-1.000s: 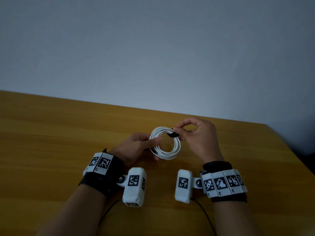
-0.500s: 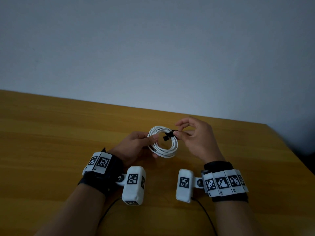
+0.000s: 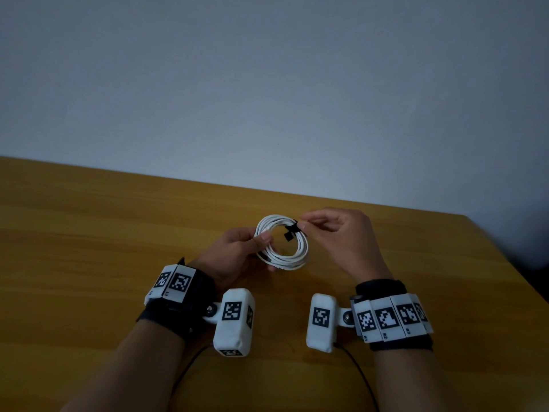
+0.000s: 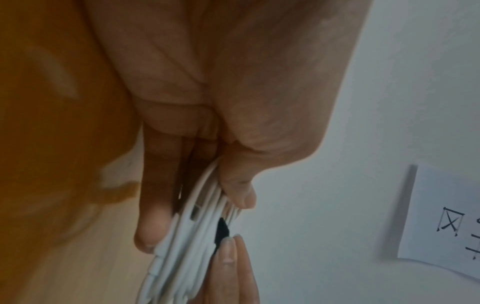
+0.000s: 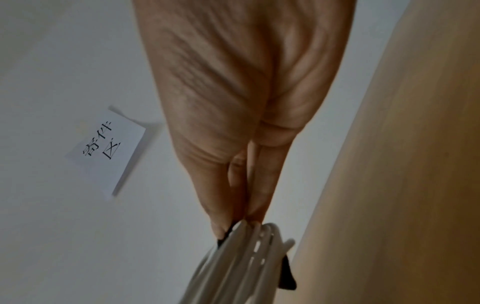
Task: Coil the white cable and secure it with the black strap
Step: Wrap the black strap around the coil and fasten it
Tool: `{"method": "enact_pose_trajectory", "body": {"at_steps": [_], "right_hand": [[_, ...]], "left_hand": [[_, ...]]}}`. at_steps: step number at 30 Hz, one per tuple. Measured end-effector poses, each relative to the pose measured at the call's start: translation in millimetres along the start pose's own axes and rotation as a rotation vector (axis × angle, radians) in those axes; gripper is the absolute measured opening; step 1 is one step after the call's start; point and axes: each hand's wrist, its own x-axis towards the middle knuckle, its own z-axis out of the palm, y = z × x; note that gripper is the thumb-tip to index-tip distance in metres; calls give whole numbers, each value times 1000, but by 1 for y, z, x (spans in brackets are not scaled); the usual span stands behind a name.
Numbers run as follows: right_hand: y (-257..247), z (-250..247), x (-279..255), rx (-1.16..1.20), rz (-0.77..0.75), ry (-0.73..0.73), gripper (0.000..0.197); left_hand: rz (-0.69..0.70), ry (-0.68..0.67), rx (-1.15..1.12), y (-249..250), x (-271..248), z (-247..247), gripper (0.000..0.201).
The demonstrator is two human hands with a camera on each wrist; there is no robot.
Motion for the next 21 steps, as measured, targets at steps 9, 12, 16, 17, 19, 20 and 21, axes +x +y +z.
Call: {"method": "enact_pose_trajectory", "body": {"at_steps": [9, 12, 16, 17, 19, 20, 21], "right_hand": [[4, 1, 5, 165, 153, -74, 13], [2, 2, 4, 268, 248, -138, 22], [-1, 0, 3, 292, 264, -147, 24], [-1, 0, 3, 301, 263, -142, 22], [-2, 0, 2, 316, 257, -131, 19], [-2, 0, 2, 320, 257, -124, 19], [-2, 0, 2, 321, 261, -119, 18]], "left_hand": [[24, -32, 10, 0, 0, 0, 28], [20, -24, 18, 0, 0, 1, 26], [25, -21, 80, 0, 0, -1, 29], [26, -20, 89, 0, 0, 0, 30], [21, -15, 91, 0, 0, 0, 31], [18, -12, 84, 1, -1, 1, 31], [12, -9, 72, 1, -1, 1, 31]]}}
